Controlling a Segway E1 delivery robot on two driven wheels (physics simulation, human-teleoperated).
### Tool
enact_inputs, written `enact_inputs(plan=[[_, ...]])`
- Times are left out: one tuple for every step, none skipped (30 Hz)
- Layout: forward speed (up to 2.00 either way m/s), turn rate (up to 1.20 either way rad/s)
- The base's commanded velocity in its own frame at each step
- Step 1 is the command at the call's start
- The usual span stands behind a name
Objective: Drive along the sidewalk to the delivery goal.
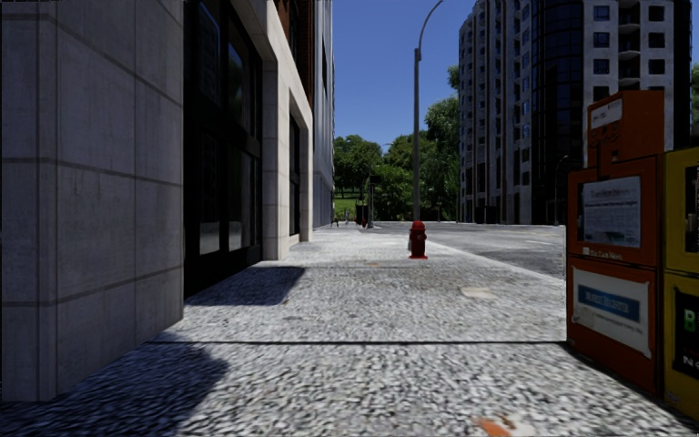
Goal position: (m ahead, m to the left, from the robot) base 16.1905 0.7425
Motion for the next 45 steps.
enact_inputs(plan=[[2.0,0.0],[2.0,0.0],[2.0,0.0],[2.0,0.0],[2.0,0.0],[2.0,0.0],[2.0,0.0],[2.0,0.0],[2.0,0.0],[2.0,0.0],[2.0,0.0],[2.0,0.0],[2.0,0.0],[2.0,0.0],[2.0,0.0],[2.0,0.0],[2.0,0.0],[2.0,0.0],[2.0,0.0],[2.0,0.0],[2.0,0.0],[2.0,0.0],[2.0,0.0],[2.0,0.0],[2.0,0.0],[2.0,0.0],[2.0,0.0],[2.0,0.0],[2.0,0.0],[2.0,0.0],[2.0,0.0],[2.0,0.0],[2.0,0.0],[2.0,0.0],[2.0,0.0],[2.0,0.0],[2.0,0.0],[2.0,0.0],[2.0,0.0],[2.0,0.0],[2.0,0.0],[2.0,0.0],[2.0,0.0],[2.0,0.0],[2.0,0.0]])
